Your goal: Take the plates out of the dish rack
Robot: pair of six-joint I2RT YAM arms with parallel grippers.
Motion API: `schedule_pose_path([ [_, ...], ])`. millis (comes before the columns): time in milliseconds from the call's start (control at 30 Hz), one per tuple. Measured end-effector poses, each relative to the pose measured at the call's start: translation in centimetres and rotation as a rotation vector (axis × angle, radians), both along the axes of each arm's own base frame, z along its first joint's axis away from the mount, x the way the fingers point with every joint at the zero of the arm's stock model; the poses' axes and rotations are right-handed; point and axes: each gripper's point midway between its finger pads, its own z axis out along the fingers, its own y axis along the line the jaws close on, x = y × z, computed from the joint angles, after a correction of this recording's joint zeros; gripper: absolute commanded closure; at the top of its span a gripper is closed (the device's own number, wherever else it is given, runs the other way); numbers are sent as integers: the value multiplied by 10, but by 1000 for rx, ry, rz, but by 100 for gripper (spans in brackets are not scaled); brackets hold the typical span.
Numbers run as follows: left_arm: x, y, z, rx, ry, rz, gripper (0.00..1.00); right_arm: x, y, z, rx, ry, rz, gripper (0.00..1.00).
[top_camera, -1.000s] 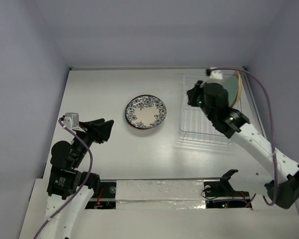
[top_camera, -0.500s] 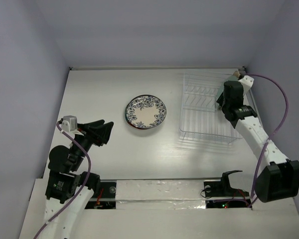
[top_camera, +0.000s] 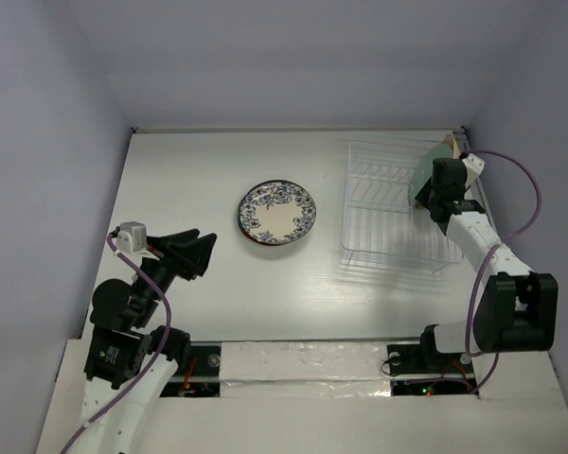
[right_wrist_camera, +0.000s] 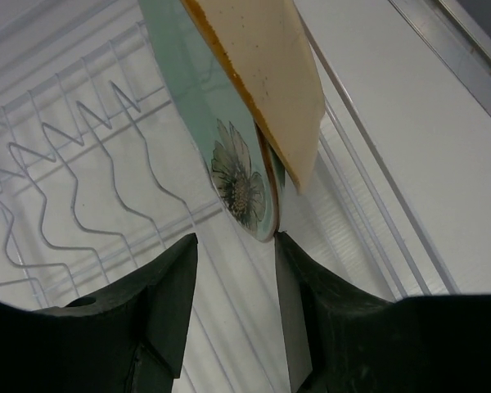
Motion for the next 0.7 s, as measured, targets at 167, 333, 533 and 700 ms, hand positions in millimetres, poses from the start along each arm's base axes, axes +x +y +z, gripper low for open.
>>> schedule_pose_path([
  [167, 0, 0, 0, 0, 0, 1, 50, 2, -6, -10, 8, 21, -12, 52],
  [333, 0, 0, 0, 0, 0, 2, 50, 6, -13, -18, 9, 31, -31, 53],
  [533, 0, 0, 0, 0, 0, 2, 50, 6, -16, -18, 11, 31, -39, 53],
  [700, 1, 0, -1, 0, 3, 3, 50, 18, -17, -22, 7, 52, -41, 57],
])
